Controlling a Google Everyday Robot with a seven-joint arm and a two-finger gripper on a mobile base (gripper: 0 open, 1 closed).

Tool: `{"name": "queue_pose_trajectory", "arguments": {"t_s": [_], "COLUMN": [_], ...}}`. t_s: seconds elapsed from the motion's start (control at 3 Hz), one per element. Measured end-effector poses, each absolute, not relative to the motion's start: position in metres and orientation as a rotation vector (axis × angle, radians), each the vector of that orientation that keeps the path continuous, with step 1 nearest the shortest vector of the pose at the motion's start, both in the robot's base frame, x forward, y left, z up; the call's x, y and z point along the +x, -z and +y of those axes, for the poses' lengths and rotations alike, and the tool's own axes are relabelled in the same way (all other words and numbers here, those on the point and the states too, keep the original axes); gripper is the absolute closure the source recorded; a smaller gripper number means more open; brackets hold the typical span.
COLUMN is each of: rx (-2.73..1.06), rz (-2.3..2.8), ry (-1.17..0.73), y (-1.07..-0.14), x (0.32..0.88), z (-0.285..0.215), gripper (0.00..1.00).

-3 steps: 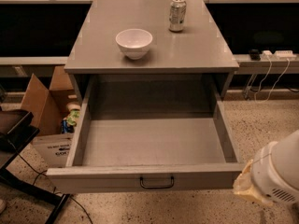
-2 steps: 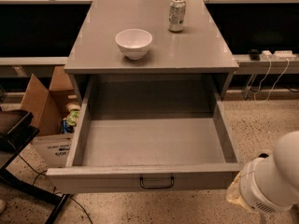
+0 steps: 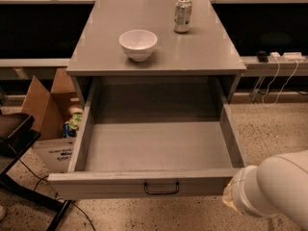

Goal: Close top drawer

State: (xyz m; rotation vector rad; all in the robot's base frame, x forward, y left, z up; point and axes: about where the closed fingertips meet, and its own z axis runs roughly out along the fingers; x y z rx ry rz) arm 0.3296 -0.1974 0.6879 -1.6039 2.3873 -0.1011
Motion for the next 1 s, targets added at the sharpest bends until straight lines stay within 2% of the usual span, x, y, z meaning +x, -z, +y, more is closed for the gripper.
{"name": "queue_pose_trajectory", "arguments": {"t_s": [1.0], "rx": [-1.538], "rz": [2.317], "ry": [0.095], "y": [-0.666], "x": [0.360], "z": [-0.173], "gripper": [1.00]}}
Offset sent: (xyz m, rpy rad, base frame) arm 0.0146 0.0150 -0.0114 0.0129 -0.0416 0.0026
